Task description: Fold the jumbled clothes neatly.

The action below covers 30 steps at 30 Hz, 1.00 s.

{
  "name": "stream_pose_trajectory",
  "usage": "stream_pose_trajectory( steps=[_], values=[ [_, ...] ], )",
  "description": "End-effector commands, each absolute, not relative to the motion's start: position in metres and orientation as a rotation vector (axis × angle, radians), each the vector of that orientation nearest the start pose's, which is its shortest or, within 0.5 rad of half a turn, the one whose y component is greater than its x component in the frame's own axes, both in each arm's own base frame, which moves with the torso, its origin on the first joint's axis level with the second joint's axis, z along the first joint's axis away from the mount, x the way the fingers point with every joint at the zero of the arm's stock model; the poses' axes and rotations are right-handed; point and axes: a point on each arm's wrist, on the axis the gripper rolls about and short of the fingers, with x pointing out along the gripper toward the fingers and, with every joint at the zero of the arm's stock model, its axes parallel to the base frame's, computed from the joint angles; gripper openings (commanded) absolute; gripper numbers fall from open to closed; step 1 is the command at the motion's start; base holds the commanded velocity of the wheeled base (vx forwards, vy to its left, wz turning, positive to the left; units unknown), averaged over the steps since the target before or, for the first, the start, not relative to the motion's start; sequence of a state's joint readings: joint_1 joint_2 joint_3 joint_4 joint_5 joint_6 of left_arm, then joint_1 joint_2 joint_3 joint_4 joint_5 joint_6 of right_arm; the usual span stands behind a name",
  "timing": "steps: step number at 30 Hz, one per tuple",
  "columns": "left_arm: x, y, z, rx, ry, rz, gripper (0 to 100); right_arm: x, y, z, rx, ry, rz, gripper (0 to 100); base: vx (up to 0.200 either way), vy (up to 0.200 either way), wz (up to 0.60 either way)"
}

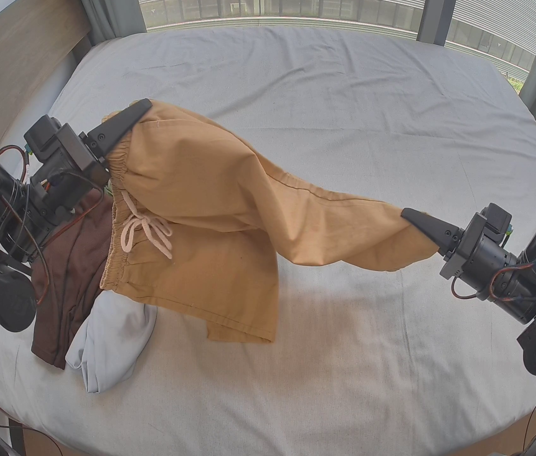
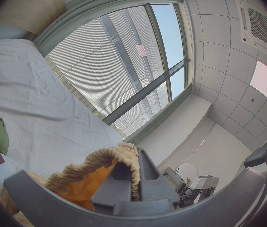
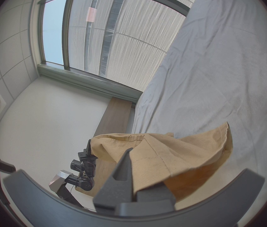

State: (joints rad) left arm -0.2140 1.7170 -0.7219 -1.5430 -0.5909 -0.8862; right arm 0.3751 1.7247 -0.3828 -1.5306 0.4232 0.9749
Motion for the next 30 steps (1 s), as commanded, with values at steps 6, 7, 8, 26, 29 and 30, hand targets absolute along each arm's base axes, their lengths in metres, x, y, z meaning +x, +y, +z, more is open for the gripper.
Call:
stream_pose_trajectory(
  steps=[6,7,8,26,29,30],
  values=[
    [0.262,-0.081,0.256,-0.701,-0.200,-1.020,0,0.234,0.100,0.180,0.787,0.078,0.852,0,0.000,0.000,0.00],
    [0.261,-0.082,0.257,-0.701,-0.203,-1.026,0,0.235,0.101,0.183,0.778,0.062,0.857,0,0.000,0.000,0.00],
    [0.259,-0.083,0.258,-0.700,-0.205,-1.033,0,0.236,0.101,0.188,0.766,0.036,0.865,0,0.000,0.000,0.00],
    [0.233,-0.081,0.256,-0.702,-0.186,-1.051,0,0.226,0.089,0.226,0.559,-0.091,0.823,0,0.000,0.000,0.00],
    [0.235,-0.081,0.252,-0.693,-0.177,-1.039,0,0.232,0.075,0.228,0.540,-0.119,0.763,0,0.000,0.000,0.00],
    [0.235,-0.080,0.251,-0.688,-0.179,-1.036,0,0.233,0.072,0.228,0.539,-0.123,0.753,0,0.000,0.000,0.00]
  ],
)
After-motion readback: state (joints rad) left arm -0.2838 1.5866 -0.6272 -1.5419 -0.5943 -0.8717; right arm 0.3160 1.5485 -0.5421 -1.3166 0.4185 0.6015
